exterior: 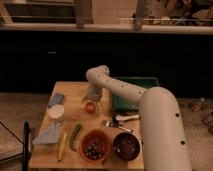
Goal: Place apple in purple bowl
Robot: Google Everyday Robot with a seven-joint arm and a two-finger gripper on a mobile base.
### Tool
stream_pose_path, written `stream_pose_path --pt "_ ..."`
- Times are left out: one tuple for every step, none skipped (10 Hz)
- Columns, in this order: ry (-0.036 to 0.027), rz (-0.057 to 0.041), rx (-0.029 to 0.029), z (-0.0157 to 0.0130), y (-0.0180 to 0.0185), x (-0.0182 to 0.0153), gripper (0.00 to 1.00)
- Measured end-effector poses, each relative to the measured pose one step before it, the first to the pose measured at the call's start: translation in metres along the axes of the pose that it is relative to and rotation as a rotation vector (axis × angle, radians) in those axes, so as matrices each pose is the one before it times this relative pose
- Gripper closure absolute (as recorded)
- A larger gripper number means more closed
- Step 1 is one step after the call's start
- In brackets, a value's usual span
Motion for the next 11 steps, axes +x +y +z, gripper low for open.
stream_pose_path --pt "-0.00099 -0.00008 -0.00055 0.00102 0.00059 0.00035 0.33" --pt "-0.00157 0.00014 0.00358 0.00038 0.00028 0.00042 0.43" --pt "-0.00134 0.00063 0.00240 0.00066 0.00081 0.00106 0.51" --pt "-0.00197 0.00032 0.00223 0.00043 0.00058 0.00097 0.61" --pt "-0.00157 -0.00056 0.00059 0.00068 0.00006 0.00099 0.73" --pt "-0.00155 -0.00113 -0.00238 0.00044 -0.00003 0.00016 0.81" --pt "-0.00098 -0.00404 -0.00611 0.00027 -0.00036 -0.00048 0.92" --pt "0.00045 -0.00425 -0.00637 0.00013 0.00001 -0.00088 0.99" --pt "0.00233 -0.00285 -0.00320 -0.00082 0.00030 -0.00052 1.00" --pt "0.00275 -0.00351 -0.00292 -0.00073 0.00078 -0.00078 1.00" --pt "0.00365 -0.00421 -0.00207 -0.00193 0.00119 -0.00194 1.00"
